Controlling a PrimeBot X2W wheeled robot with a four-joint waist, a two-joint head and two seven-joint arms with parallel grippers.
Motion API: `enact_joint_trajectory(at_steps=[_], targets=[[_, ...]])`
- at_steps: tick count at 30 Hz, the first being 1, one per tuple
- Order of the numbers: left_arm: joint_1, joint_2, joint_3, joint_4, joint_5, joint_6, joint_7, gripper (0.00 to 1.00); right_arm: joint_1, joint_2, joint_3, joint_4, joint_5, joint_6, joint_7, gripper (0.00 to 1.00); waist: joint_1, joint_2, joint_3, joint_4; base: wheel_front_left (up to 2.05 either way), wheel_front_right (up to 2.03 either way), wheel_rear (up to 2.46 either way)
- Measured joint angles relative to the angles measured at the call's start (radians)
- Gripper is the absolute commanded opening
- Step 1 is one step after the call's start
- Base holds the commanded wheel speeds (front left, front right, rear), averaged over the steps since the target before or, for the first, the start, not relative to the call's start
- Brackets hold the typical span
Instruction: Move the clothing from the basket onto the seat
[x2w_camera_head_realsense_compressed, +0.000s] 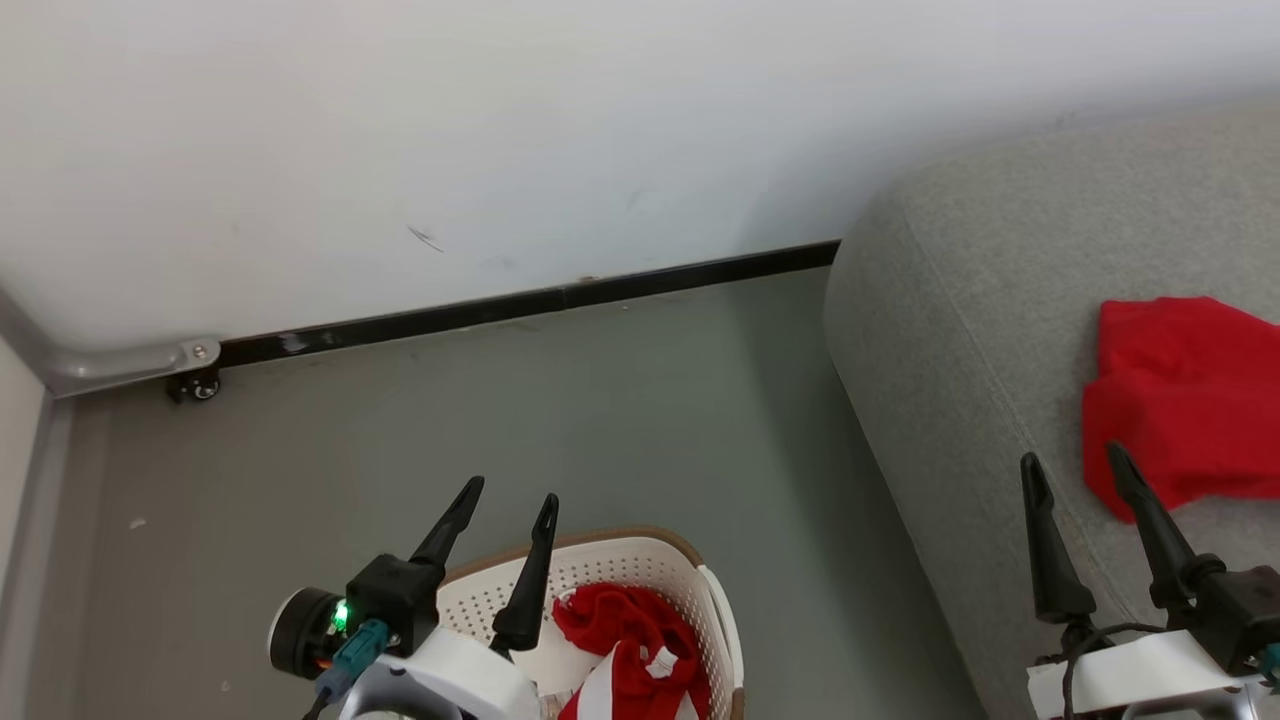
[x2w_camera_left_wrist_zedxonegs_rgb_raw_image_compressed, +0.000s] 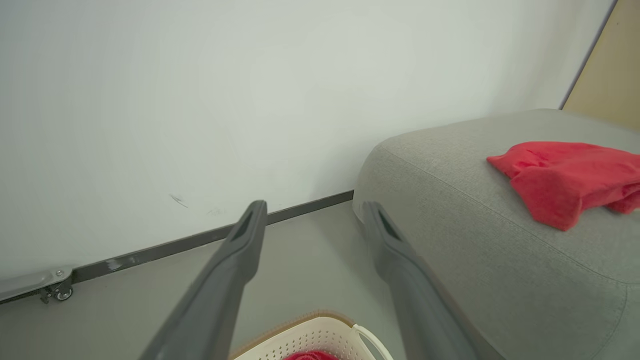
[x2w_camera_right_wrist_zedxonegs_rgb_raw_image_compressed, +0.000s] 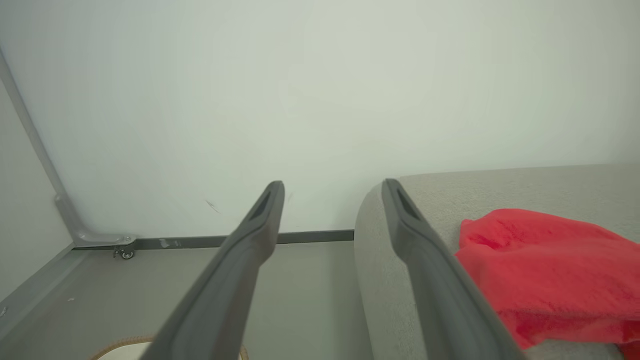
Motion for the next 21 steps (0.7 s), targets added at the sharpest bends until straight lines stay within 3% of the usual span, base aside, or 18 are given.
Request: enact_joint_trajectory(at_steps=[21], targets=[[-0.110,0.000,-0.059,0.186,0.053,-0.043,0.032,1.00,-0.046,0.000,0.017,-0.073,0.009,0.000,-0.002,1.00,0.0000,0.0000,0.143,-0.102,0.00,0.00,0.00]])
